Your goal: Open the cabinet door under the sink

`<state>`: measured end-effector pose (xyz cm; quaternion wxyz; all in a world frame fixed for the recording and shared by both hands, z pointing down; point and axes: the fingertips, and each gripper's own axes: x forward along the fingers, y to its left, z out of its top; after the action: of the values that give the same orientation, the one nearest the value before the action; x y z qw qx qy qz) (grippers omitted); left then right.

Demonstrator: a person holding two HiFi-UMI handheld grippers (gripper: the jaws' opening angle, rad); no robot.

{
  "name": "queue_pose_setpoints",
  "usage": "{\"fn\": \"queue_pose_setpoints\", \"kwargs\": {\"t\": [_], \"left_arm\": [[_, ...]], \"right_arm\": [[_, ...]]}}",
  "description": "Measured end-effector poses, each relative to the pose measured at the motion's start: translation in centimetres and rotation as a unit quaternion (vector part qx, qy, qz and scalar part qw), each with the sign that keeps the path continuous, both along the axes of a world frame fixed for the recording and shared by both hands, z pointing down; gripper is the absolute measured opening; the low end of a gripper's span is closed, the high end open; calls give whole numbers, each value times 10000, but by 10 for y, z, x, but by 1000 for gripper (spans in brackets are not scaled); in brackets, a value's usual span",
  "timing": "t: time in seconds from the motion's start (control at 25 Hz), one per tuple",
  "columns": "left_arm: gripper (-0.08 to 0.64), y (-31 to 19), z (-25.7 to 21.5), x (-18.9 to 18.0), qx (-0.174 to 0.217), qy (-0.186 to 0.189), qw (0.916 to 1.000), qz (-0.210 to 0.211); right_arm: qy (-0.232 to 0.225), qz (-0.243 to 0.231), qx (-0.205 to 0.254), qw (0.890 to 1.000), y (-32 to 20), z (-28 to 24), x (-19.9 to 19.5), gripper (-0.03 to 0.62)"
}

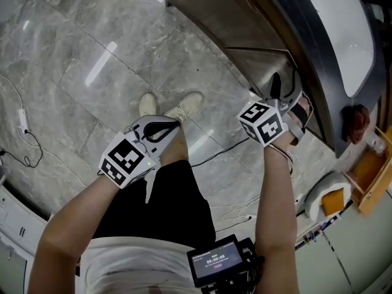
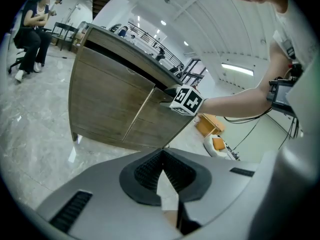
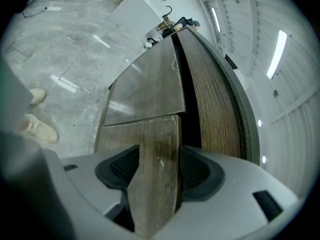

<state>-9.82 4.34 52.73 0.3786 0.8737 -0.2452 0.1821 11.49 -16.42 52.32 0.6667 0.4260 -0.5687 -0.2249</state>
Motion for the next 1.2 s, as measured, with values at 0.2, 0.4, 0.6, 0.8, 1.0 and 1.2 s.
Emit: {"fn": "queue_pose_setpoints", "kwargs": {"t": [0.2, 0.4, 0.6, 0.8, 1.0, 1.2], "left_arm": [[8, -7, 0, -4, -10, -15, 10000, -70], [9, -13, -3, 0, 44, -23, 10000, -52], [9, -25, -5, 10, 179, -71, 9998, 28], [9, -70, -11, 20, 558, -86, 9984, -1], [9, -127, -26, 57, 1216, 64, 9922, 281], [16, -181, -34, 104, 1734, 56, 9816, 801]], "right_arm": [[54, -196, -115, 9997, 4, -1, 2, 244], [25, -226, -151, 9996, 8, -2, 1, 242], [69, -326, -195, 9993, 9, -3, 5, 242], [77, -380, -247, 9989, 13, -5, 1, 235], [96, -435, -300, 9986, 12, -6, 4, 227], [-28, -429, -295, 9986, 13, -6, 1, 223]]}}
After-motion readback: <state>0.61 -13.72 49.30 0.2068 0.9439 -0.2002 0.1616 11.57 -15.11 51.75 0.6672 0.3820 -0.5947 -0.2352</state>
